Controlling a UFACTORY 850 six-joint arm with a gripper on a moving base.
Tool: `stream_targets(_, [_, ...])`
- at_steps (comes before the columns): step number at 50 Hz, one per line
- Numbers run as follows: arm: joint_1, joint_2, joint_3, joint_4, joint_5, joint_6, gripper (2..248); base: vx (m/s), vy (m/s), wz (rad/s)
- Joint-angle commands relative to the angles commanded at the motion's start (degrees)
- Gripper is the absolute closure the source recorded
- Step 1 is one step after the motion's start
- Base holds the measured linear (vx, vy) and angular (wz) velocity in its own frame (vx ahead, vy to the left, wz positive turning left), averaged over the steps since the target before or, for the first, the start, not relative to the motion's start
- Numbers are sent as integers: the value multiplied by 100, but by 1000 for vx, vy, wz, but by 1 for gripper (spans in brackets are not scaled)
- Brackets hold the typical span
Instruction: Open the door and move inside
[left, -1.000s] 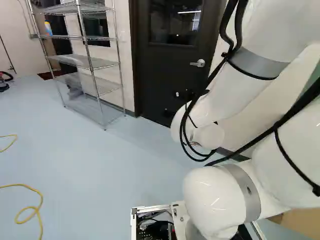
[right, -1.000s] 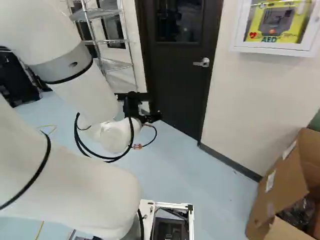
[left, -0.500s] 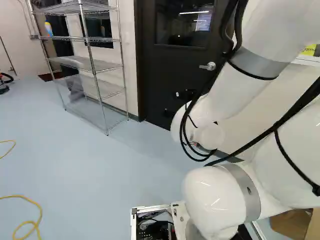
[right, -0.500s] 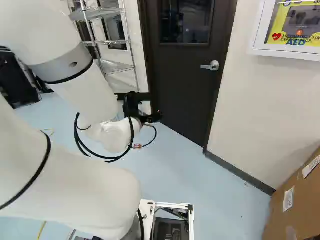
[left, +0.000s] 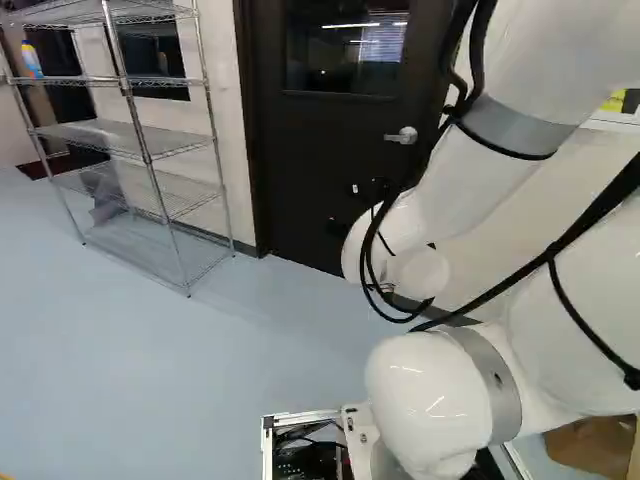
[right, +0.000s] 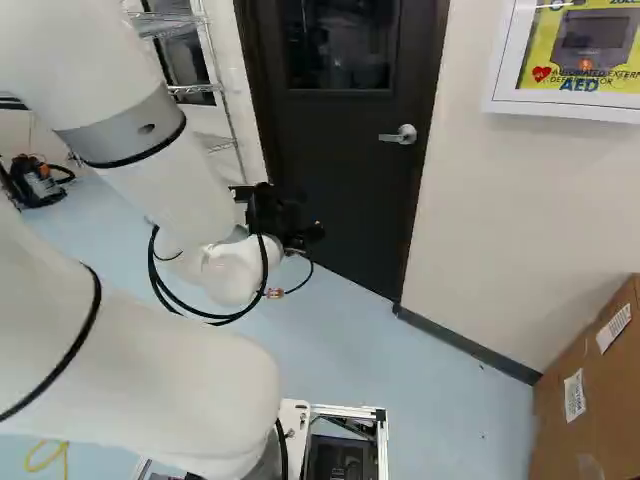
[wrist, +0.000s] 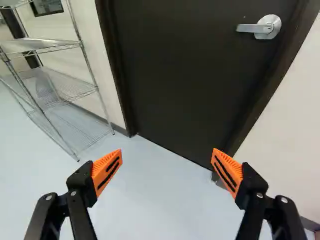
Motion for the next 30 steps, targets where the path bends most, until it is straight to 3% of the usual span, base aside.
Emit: stream_targets(30, [0,0,0,0,0,0,3,204,41,-294])
